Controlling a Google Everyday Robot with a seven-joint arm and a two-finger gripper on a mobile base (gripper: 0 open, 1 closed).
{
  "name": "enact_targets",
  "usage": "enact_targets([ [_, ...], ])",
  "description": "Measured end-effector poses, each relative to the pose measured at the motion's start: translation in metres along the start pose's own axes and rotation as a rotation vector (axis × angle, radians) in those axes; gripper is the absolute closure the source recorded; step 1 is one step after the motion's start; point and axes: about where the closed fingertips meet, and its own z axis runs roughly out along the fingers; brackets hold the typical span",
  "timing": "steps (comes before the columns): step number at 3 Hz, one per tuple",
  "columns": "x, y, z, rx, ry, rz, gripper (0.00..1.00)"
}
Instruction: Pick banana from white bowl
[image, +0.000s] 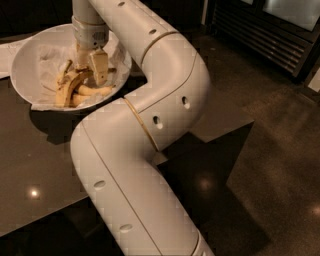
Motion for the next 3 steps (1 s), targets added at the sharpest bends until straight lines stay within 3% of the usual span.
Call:
enact_targets([
  [1,0.0024,0.0026,0.0009,-0.004,-0.011,0.014,0.38],
  [3,0.0071,0.0058,0.0025,-0.009,-0.03,0.043,0.8],
])
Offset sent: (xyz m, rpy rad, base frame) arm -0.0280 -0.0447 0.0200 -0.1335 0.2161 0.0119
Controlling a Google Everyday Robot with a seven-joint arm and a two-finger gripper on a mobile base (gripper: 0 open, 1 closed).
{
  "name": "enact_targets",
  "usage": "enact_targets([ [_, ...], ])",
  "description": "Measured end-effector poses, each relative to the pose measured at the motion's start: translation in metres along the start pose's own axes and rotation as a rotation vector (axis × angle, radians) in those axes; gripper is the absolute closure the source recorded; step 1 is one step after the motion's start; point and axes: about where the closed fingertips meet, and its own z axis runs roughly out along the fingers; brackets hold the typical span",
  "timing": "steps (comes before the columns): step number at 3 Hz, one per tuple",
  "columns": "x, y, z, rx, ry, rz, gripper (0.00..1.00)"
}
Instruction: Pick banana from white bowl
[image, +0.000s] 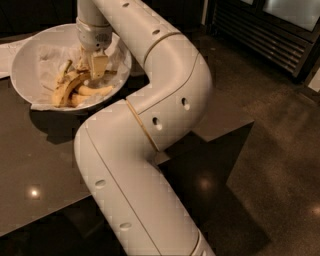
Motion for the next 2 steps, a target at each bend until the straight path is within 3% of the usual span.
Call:
enact_targets([
  [1,0.0042,0.0019,0.0011,-0.001,-0.014,0.026,0.99],
  [2,0.0043,0.0019,0.0011,-0.001,-0.014,0.027,1.0],
])
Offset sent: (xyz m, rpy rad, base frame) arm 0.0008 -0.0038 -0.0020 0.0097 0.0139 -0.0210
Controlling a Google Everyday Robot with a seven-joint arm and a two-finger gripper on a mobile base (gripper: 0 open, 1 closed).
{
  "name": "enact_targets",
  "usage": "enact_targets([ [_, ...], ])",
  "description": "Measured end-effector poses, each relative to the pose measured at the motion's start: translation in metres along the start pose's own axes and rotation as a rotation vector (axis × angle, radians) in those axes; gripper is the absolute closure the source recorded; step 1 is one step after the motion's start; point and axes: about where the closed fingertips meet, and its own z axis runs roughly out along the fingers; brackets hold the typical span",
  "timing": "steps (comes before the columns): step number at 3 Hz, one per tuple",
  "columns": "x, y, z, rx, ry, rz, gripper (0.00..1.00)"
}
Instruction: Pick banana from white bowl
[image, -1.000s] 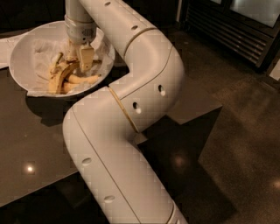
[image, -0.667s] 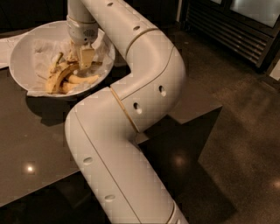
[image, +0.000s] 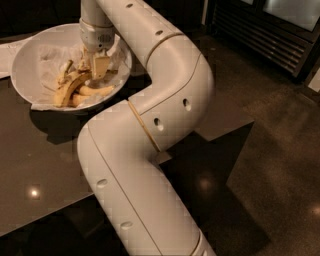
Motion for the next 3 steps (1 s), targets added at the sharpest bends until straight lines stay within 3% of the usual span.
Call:
enact_targets([
  [1,-0.01,-0.013,-0.016,0.067,0.013,-0.014,1.0],
  [3,-0.028,-0.015,-0.038,0.119,-0.02,-0.052,1.0],
])
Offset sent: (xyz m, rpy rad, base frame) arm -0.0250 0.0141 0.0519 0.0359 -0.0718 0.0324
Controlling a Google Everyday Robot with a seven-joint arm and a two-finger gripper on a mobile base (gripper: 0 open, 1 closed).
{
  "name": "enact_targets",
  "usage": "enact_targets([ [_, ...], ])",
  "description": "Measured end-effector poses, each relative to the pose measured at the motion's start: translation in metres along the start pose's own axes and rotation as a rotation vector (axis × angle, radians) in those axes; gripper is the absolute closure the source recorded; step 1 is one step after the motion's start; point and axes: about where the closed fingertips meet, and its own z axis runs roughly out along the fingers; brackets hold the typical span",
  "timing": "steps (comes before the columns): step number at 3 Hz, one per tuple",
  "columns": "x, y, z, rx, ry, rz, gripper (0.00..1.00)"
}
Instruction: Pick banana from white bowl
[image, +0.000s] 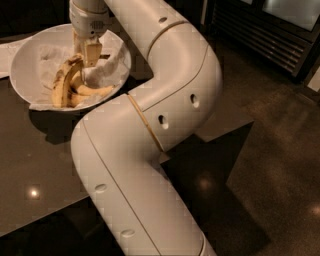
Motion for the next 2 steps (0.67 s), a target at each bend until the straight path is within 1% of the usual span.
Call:
enact_targets([
  [1,0.0003,-0.0059,0.0038,0.017,0.0,0.001,1.0],
  [2,-0.0013,-0.001,-0.0023,0.027,-0.046,0.034,1.0],
])
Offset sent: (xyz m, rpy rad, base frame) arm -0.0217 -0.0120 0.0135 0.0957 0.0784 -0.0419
